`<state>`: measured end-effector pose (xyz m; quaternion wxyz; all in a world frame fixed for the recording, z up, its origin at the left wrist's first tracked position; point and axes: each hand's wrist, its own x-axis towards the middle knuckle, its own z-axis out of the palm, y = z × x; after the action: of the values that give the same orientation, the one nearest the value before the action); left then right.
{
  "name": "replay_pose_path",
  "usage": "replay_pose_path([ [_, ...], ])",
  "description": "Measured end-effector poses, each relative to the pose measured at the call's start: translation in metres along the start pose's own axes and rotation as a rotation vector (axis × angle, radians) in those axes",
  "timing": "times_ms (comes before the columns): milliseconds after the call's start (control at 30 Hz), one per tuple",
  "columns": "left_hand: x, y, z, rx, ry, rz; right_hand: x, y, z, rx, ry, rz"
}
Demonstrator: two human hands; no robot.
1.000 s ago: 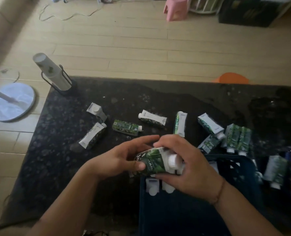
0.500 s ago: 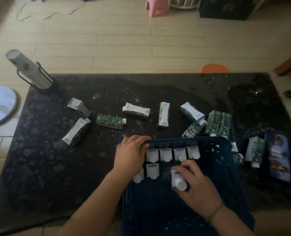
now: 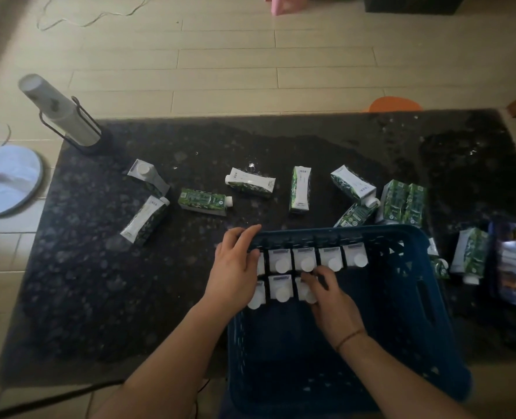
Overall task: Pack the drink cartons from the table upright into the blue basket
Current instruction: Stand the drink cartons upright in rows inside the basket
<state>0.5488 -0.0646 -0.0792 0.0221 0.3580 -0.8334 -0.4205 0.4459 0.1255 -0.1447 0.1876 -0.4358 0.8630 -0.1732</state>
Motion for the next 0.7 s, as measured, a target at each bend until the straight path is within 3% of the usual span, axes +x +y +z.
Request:
replay_pose_path([
  [400, -0.002, 0.002, 0.009, 0.013, 0.1, -0.025, 0.0, 0.007, 0.005, -0.006, 0.049, 0.009],
  [567, -0.002, 0.024, 0.014, 0.259, 0.209, -0.117, -0.005, -0.004, -0.023, -0.103, 0.012, 0.001],
  [700, 0.003, 0.062, 0.03, 0.362, 0.205, 0.091, -0.023, 0.0, -0.066, -0.078, 0.129, 0.03],
])
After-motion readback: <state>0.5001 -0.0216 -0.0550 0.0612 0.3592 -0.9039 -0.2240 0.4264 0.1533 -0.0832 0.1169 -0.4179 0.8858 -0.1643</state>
